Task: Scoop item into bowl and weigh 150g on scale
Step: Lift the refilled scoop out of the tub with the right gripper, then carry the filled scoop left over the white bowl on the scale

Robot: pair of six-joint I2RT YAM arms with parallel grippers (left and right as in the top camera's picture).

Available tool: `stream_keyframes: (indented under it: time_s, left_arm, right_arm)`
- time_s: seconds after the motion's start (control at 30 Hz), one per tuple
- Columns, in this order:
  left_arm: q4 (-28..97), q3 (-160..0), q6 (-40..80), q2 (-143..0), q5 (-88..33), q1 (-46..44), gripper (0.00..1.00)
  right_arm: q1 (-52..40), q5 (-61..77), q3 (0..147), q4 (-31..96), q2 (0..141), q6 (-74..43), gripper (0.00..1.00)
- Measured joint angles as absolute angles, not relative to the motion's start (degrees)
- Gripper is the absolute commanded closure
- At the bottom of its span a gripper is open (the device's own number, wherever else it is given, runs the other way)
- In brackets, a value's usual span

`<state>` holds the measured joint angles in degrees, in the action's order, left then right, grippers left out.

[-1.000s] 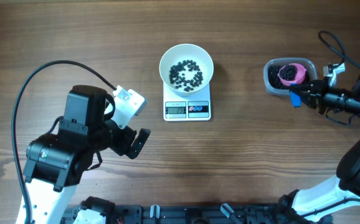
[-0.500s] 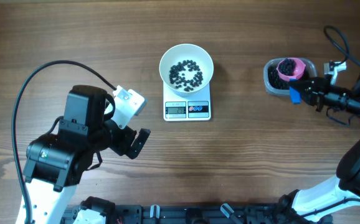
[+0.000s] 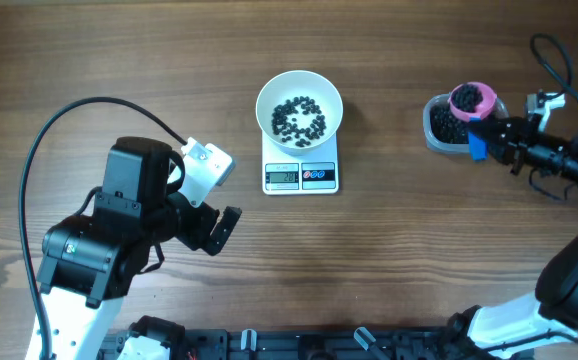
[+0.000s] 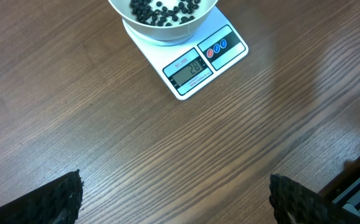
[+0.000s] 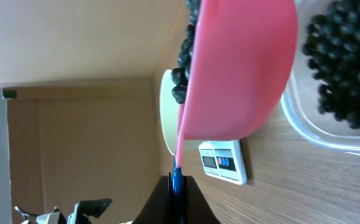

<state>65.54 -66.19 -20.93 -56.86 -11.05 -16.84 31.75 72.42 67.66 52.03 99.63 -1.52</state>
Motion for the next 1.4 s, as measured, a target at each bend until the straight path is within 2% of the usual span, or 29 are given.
stream_keyframes:
  time_s: [0.5, 0.93, 1.1, 1.4]
  left_arm:
    - [65.5, -66.2, -20.9, -56.9, -11.0, -16.8, 0.00]
    - [65.6, -66.2, -20.9, -56.9, -11.0, -16.8, 0.00]
    - [65.6, -66.2, -20.9, -56.9, -11.0, -16.8, 0.00]
    - [65.6, -66.2, -20.9, -56.9, -11.0, -16.8, 0.00]
  right_arm:
    - [23.9, 74.1, 67.6, 47.3, 97.0, -7.8, 0.96]
    - [11.6, 74.0, 67.3, 25.6, 93.4, -18.9, 0.96]
    - [5.0, 70.8, 67.2, 18.9, 93.4, -23.9, 0.96]
    - [-4.3, 59.0, 67.2, 18.7, 93.4, -23.6, 0.96]
